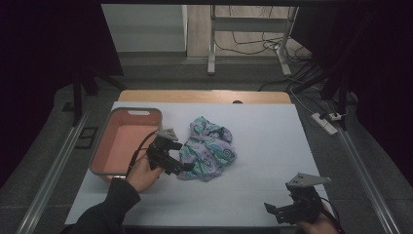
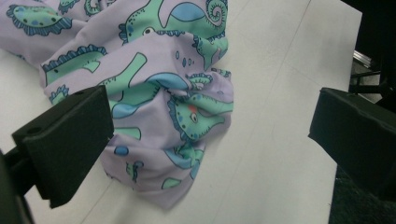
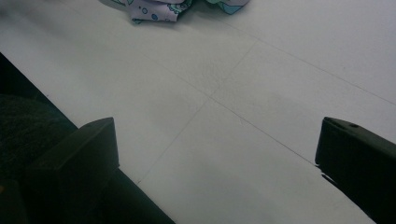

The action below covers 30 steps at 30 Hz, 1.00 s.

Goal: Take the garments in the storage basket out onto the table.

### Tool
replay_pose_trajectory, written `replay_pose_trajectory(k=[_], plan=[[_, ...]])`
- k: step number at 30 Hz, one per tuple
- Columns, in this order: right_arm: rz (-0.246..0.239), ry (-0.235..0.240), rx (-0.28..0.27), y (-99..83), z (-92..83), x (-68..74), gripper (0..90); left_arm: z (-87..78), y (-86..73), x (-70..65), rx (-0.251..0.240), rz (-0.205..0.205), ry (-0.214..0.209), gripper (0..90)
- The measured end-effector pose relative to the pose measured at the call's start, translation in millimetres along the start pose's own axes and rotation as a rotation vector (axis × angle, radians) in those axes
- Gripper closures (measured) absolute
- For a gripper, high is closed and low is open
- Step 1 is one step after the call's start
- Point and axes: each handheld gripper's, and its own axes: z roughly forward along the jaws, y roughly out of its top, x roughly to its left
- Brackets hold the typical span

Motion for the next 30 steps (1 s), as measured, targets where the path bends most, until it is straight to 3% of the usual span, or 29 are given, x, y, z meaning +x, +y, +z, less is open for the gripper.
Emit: replay_pose_trajectory(k=[21, 30], plan=[[0.010, 0.009, -0.011, -0.3, -0.6, -0.8, 0.0, -26.8, -25.4, -2.5, 0.000, -0.038, 0.043, 0.2], [0.014, 0.009, -0.013, -0.3, -0.4, -0.9, 0.0, -43.2, -39.8, -3.2, -0.024, -0.056, 0.049, 0.2]])
